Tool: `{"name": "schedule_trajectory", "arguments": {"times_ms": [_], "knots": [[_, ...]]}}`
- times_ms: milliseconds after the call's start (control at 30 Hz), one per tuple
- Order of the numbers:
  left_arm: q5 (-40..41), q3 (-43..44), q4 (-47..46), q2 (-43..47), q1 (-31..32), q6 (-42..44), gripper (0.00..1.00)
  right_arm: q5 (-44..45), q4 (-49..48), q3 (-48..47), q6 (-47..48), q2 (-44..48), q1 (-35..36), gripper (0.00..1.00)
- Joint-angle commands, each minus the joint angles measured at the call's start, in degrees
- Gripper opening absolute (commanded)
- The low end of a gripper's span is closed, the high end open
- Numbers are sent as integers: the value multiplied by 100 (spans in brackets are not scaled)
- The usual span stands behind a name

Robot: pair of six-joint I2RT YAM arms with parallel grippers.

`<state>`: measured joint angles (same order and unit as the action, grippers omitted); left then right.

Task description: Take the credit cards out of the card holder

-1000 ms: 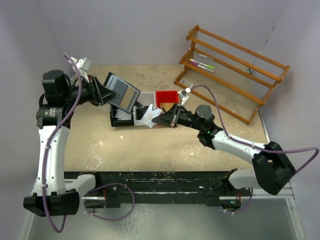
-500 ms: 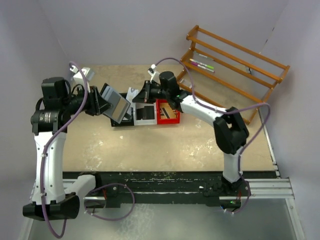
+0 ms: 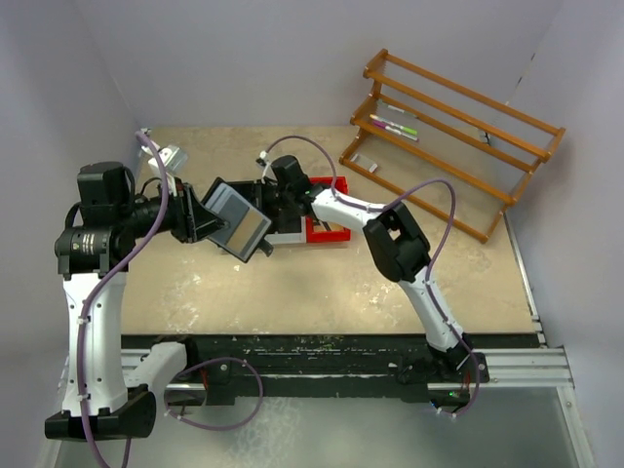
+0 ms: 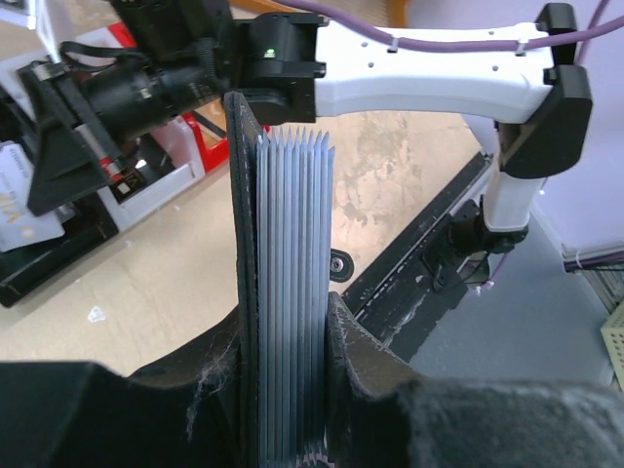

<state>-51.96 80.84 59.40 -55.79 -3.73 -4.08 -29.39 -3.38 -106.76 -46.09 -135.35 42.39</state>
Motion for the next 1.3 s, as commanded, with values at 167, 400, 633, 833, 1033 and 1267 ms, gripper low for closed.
{"name": "schedule_trajectory", "arguments": {"times_ms": [167, 400, 633, 833, 1033, 1267], "knots": [[-956, -23, -266, 169, -14, -180, 11, 305, 413, -327, 136, 119, 32, 13], [-1223, 59, -230, 138, -14, -199, 11, 506, 586, -93, 322, 669, 30, 44], [-1211, 69, -202, 110, -14, -169, 11, 679, 572, 308, 478, 2008, 28, 56], [-1383, 31, -174, 107, -14, -77, 11, 381, -55, 1507, 436, 3856, -6, 80], [-1705, -68, -51, 73, -14, 108, 11, -271, -1516, 3277, -347, 5336, -106, 92], [-1913, -86, -74, 16, -14, 125, 12, -797, -3302, 4292, -1418, 5707, 77, 100]]}}
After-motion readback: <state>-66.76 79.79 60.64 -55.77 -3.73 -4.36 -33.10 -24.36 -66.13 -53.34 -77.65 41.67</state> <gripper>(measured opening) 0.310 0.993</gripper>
